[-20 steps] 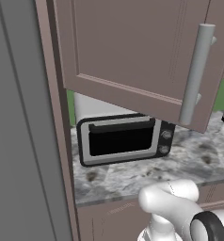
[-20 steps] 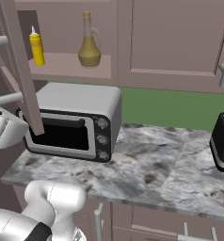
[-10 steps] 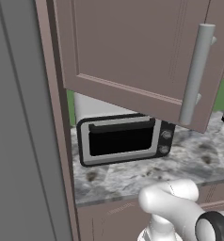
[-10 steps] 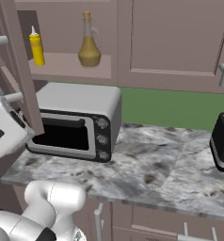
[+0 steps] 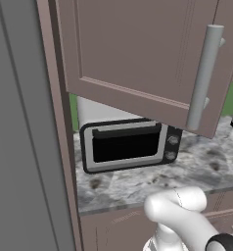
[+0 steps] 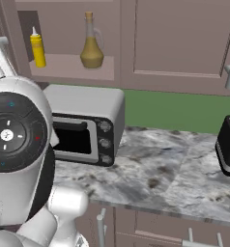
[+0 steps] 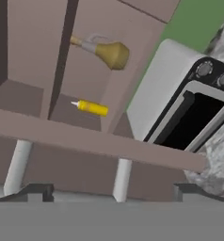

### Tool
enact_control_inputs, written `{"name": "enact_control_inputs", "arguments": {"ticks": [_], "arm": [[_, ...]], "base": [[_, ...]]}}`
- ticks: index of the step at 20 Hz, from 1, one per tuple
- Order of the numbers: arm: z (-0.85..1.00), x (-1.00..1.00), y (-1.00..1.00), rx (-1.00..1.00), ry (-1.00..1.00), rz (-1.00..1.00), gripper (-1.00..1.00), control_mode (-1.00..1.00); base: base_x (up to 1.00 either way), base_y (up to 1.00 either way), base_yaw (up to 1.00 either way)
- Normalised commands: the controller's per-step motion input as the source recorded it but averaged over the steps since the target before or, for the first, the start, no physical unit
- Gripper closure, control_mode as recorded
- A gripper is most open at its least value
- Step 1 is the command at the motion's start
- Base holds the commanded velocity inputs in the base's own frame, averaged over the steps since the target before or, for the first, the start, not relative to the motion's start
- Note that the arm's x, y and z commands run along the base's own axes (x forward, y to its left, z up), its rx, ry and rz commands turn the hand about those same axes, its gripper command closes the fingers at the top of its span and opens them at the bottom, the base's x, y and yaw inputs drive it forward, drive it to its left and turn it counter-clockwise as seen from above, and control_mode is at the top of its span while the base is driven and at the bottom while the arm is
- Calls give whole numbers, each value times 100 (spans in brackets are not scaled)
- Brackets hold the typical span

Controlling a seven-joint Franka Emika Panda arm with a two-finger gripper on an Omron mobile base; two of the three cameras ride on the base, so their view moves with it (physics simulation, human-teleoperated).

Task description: Move the mustard and oil and vinegar bottle from the cabinet to the dining counter.

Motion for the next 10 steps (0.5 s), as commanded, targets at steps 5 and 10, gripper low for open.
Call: {"name": "enact_control_inputs", "arguments": {"ticks": [5, 10], "arm": [[-5, 46, -13, 17, 0, 0, -100, -100], [0, 33, -2, 1, 0, 0, -100, -100]], "base": [[0, 0, 0], [0, 0, 0]]}}
